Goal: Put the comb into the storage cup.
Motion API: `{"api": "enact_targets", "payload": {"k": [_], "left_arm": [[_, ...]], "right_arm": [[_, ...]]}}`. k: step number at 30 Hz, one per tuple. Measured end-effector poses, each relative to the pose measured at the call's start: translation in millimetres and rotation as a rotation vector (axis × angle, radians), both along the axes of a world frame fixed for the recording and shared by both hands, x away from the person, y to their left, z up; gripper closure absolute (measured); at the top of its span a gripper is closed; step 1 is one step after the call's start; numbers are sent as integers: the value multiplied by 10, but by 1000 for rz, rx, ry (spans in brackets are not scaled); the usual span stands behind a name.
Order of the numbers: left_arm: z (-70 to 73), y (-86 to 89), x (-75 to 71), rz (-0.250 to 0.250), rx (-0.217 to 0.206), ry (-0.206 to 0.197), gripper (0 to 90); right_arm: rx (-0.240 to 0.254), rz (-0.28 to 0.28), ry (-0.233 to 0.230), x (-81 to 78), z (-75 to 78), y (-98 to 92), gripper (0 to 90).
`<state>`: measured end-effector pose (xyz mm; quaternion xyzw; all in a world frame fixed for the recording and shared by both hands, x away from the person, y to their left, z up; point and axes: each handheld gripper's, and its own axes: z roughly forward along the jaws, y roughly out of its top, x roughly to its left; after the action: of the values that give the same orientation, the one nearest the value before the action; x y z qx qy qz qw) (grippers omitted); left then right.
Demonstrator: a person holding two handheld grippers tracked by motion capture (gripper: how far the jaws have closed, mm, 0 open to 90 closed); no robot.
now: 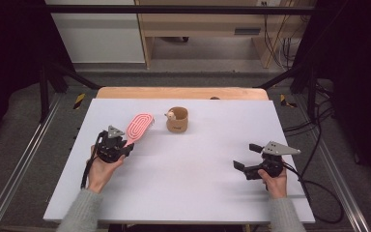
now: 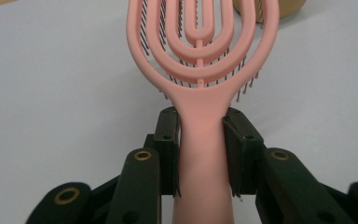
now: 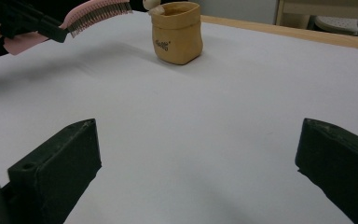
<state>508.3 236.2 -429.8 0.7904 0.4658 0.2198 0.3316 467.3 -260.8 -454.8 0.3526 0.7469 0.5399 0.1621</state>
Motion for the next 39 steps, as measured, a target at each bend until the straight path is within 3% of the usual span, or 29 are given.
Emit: {"api": "enact_targets", "payload": {"k": [22, 39], "left_arm": [[122, -63, -138, -21, -34, -60, 686], [200, -231, -239, -52, -38, -97, 686]], "right_arm": [[-2, -1, 1, 1, 25, 38, 3], [5, 20, -14, -11, 95, 168, 3]]}}
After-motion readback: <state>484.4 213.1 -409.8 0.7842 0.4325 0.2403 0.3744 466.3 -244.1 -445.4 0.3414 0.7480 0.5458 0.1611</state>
